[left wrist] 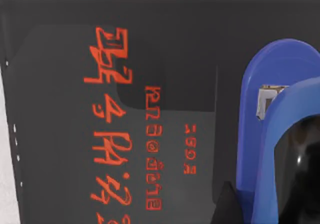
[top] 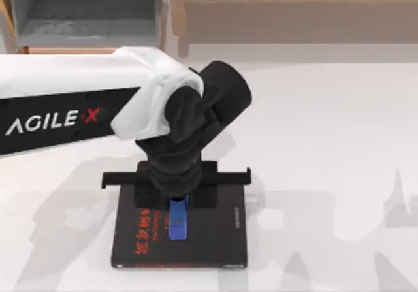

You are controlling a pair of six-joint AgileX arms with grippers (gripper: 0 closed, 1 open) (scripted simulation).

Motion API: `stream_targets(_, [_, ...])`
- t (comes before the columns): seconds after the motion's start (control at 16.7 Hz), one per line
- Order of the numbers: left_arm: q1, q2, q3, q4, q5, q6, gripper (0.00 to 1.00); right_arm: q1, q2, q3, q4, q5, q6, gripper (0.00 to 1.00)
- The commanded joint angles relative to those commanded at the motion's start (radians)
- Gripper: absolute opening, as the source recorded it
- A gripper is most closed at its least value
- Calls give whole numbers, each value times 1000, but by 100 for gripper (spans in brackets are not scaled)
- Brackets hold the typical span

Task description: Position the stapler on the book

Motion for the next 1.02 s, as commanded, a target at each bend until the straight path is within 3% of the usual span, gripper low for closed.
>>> stream_targets(0.42, [2, 20, -34, 57, 0, 3, 0, 0, 0, 0, 0, 0, 0, 100])
stream_targets(1.02, [2, 20, -34, 57, 0, 3, 75, 0, 0, 0, 0, 0, 0, 100])
